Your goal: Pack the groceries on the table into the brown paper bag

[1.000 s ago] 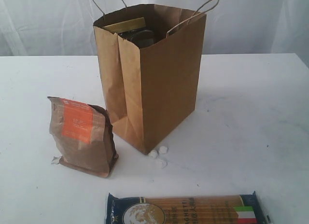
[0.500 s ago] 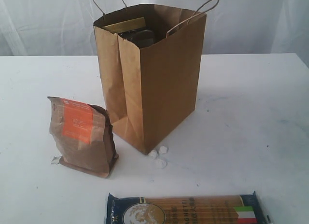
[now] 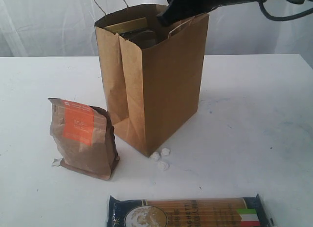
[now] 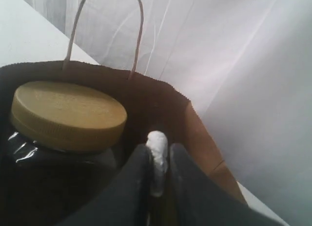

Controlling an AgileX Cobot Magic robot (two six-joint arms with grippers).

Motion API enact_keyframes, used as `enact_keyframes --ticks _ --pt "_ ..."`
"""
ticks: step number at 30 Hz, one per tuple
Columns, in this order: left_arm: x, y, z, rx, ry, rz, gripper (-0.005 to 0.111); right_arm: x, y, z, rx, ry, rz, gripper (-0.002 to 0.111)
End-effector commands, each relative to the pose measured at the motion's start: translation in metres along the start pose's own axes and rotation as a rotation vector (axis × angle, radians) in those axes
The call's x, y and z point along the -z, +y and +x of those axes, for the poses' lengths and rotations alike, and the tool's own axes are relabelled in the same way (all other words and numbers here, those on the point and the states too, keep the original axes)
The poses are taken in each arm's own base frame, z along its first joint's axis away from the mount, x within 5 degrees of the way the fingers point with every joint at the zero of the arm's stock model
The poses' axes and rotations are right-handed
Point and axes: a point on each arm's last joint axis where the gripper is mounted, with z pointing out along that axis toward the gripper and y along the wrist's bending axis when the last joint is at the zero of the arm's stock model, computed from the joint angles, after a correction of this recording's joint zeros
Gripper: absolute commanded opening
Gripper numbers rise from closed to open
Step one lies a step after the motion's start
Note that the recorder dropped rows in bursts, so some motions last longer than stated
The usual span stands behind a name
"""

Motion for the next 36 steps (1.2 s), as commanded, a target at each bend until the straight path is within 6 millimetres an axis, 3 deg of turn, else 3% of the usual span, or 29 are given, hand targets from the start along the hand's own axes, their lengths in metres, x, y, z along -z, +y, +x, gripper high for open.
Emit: enact_keyframes --ticks 1,4,11,18,29,32,36 --pt "0.000 0.000 0.001 0.006 -0.002 -0.003 0.000 0.000 -0.006 -0.006 -0.013 -0.050 0.052 0.050" --pt "0.000 0.000 0.001 0.006 -0.002 -0.003 0.000 0.001 -0.007 -0.008 -0.042 -0.067 0.067 0.066" --pt "0.000 0.000 0.001 0.006 -0.002 -0.003 0.000 0.026 -0.009 -0.018 -0.094 -0.102 0.086 0.064" --pt "0.000 0.000 0.001 0.006 -0.002 -0.003 0.000 0.089 0.000 -0.013 -0.076 -0.133 0.100 0.062" --pt "0.000 0.000 0.001 0.006 -0.002 -0.003 0.000 0.228 0.024 -0.014 -0.081 -0.259 0.076 0.062" --pt "0.000 0.000 0.001 0.006 -0.002 -0.003 0.000 0.246 0.031 -0.010 -0.070 -0.235 0.035 0.062" --pt "0.000 0.000 0.001 0.006 -0.002 -0.003 0.000 0.243 0.042 0.004 -0.066 -0.084 -0.077 0.062"
